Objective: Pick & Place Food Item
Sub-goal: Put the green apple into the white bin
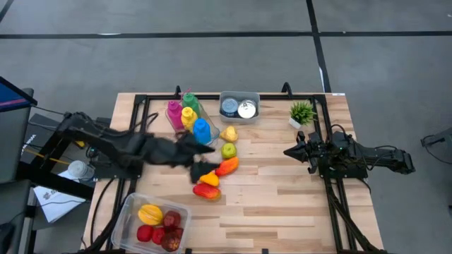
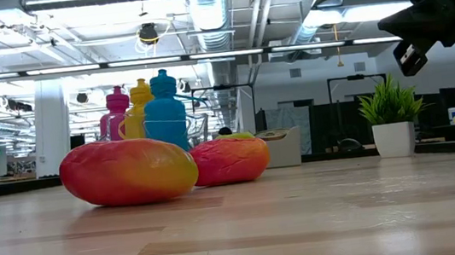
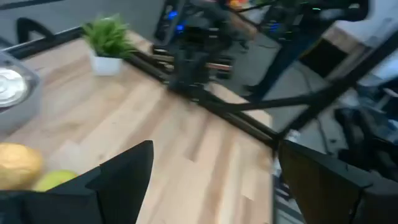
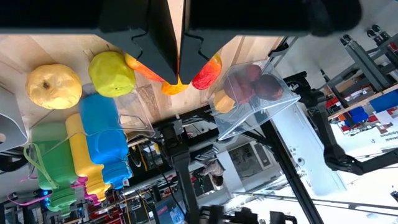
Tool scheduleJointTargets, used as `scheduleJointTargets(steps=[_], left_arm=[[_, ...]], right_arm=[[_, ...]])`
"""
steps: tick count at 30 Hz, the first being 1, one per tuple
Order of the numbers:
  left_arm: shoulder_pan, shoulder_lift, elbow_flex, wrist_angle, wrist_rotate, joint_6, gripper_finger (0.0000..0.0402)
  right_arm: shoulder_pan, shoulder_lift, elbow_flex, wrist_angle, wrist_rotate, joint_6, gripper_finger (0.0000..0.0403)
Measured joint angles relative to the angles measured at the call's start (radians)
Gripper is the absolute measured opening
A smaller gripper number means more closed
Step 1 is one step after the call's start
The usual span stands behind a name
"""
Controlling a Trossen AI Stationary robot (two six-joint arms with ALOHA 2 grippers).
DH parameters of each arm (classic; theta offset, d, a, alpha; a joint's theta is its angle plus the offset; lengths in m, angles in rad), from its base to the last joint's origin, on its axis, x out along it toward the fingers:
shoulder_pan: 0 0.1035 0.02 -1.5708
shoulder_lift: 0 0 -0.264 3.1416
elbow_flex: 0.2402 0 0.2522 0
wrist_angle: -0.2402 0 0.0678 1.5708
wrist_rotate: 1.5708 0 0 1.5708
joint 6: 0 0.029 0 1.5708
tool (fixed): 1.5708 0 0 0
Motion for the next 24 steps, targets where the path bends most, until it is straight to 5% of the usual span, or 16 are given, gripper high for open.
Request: scheduleJointTargets(steps=[8,14,24], left_arm=[[0.187,0.205,-0.001,0.033,0.098,0.051,0.0332],[0.195,0.359,0.006,0.17,0.12,0.334,0.0332],[0.193,0.551,0.152,-0.007,0.048,0.58,0.0332]], right_arm=[[0.0,0.0,0.0,0.0,0.0,0.0,0.0012],[0.0,0.0,0.0,0.0,0.0,0.0,0.0012],[0.0,0.0,0.0,0.0,0.0,0.0,0.0012]])
